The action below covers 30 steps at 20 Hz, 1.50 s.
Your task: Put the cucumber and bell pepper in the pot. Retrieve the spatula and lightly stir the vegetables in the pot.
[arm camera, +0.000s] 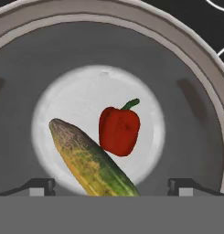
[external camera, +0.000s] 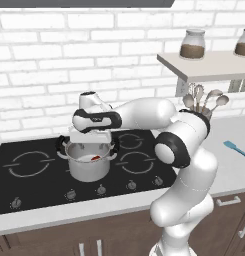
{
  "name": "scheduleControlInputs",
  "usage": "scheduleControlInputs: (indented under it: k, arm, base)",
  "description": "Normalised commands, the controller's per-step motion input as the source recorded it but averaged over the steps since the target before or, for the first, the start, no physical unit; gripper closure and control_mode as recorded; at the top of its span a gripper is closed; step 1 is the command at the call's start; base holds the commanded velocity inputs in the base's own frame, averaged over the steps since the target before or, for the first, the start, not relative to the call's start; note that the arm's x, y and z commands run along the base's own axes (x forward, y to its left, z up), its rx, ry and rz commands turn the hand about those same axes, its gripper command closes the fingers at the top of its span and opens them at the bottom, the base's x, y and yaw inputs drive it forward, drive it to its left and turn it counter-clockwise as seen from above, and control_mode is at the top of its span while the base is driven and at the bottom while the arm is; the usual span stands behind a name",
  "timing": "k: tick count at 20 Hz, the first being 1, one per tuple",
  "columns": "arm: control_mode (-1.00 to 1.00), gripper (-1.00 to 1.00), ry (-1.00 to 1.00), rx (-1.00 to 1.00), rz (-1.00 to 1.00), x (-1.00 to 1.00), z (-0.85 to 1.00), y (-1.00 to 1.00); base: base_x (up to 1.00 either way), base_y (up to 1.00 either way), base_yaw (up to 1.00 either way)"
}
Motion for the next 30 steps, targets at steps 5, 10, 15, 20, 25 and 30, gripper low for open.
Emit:
scheduleControlInputs:
  k: [5, 10, 15, 20, 25, 30]
  arm:
    - [-1.0, -1.0, -0.2, 0.0, 0.0, 0.27, 0.58, 0.28]
    - [-1.0, -1.0, 0.0, 0.0, 0.0, -0.07, 0.75, -0.28]
    - [-1.0, -1.0, 0.04, 0.01, 0.0, -0.4, 0.56, -0.92]
    - [-1.0, -1.0, 0.06, 0.01, 0.0, -0.55, -0.06, -1.0]
    - [-1.0, -1.0, 0.04, 0.0, 0.0, -0.45, -0.4, -1.0]
    - [-1.0, -1.0, 0.0, 0.0, 0.01, -0.45, -0.4, -1.0]
  base:
    - [0.0, 0.0, 0.0]
    - [0.0, 0.0, 0.0]
    - [0.0, 0.0, 0.0]
    - [0.0, 0.0, 0.0]
    - [0.0, 0.0, 0.0]
    - [0.0, 0.0, 0.0]
